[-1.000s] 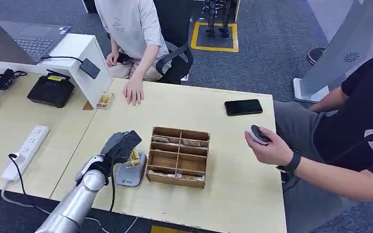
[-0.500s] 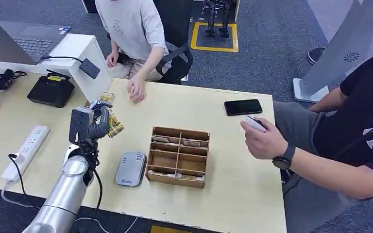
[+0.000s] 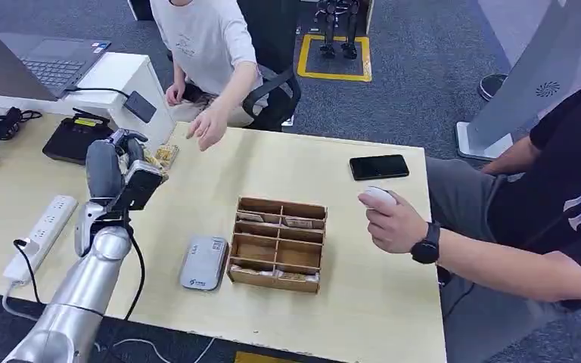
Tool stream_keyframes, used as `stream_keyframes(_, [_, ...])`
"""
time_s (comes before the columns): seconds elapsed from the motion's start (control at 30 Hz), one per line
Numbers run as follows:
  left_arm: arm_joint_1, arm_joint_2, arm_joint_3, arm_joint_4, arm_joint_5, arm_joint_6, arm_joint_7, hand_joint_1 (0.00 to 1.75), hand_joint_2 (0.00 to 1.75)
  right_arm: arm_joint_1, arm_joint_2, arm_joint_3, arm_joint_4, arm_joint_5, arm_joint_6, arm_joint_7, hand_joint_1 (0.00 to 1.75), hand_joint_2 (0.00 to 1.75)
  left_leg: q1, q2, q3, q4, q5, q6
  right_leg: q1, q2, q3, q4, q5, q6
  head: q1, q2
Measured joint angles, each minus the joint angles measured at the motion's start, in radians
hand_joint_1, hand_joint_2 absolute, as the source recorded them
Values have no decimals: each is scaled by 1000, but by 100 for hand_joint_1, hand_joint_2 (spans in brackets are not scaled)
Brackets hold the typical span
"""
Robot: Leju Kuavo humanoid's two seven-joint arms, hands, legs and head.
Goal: Pass the card to the sensor for recognition and then transmit it.
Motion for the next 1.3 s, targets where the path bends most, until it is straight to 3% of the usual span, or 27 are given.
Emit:
stream_keyframes(0.13, [-3, 8, -2, 19, -146, 78, -1, 175, 175, -1, -5, 5, 0, 0, 7, -11, 0, 175, 0, 0, 0, 0, 0, 0, 0, 0, 0, 0, 0, 0, 0, 0])
stream_keyframes(0.3, [-17, 8, -3, 56, -307, 84, 53, 175, 175, 0, -16, 10, 0, 0, 17, -16, 0, 175, 0, 0, 0, 0, 0, 0, 0, 0, 0, 0, 0, 0, 0, 0])
stream_keyframes(0.87, [-50, 0, 0, 129, -338, 86, 37, 175, 175, 0, -30, 22, 0, 0, 16, -16, 0, 175, 0, 0, 0, 0, 0, 0, 0, 0, 0, 0, 0, 0, 0, 0])
stream_keyframes(0.9, [-52, -3, 5, 132, -335, 86, 27, 0, 175, 0, -30, 22, 0, 0, 16, -16, 0, 175, 0, 0, 0, 0, 0, 0, 0, 0, 0, 0, 0, 0, 0, 0])
stream_keyframes(1.07, [-55, -8, 9, 134, -229, 82, 13, 0, 175, 1, -30, 21, 0, 0, 14, -16, 0, 175, 0, 0, 0, 0, 0, 0, 0, 1, -1, 0, 0, 0, 0, 0])
stream_keyframes(1.2, [-57, -14, 9, 133, -126, 61, 41, 0, 175, 1, -30, 15, 0, 0, 10, -16, 0, 175, 0, 0, 0, 0, 0, 0, 0, 1, -1, 0, 0, 0, 0, 0])
stream_keyframes(1.3, [-56, -18, 8, 116, -46, -14, 54, 0, 175, 6, -30, 10, 0, 0, 4, -16, 0, 175, 0, 0, 0, 0, 0, 0, 0, 1, 0, 0, 0, 0, 0, 0])
